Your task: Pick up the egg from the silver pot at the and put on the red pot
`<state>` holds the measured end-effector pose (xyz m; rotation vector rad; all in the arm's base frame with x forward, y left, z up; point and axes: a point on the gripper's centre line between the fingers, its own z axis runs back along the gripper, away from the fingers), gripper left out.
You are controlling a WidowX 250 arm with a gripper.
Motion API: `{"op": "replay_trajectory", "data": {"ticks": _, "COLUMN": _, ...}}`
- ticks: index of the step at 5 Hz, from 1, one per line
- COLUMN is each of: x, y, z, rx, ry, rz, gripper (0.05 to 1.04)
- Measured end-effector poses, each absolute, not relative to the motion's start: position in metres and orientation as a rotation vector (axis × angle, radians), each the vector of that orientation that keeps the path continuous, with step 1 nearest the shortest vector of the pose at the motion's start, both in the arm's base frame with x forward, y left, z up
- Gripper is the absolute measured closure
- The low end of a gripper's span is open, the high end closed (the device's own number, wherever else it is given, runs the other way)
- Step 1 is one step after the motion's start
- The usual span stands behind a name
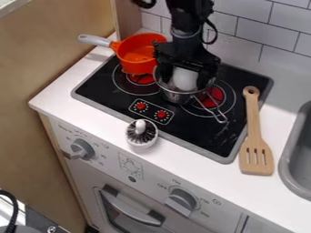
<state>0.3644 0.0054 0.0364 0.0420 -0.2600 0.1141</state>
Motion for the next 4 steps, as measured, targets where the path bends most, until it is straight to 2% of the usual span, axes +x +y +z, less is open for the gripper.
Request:
{"op": "replay_trajectory", "data": {"ticks": 1, "x": 0.368, "y": 0.005, "z": 0.037, "rx": 0.040, "ry": -0.283, "rz": 0.105, "gripper": 0.114}}
{"op": "replay_trajectory", "data": {"ticks": 2, "x": 0.369, "y": 0.004, "z": 0.042, "rx": 0.036, "ry": -0.261, "rz": 0.104, "gripper": 0.247}}
{"op": "replay_trajectory", "data": {"ticks": 4, "x": 0.374, "y": 0.006, "z": 0.082, "rx": 0.027, "ry": -0.141, "rz": 0.089, "gripper": 0.248}}
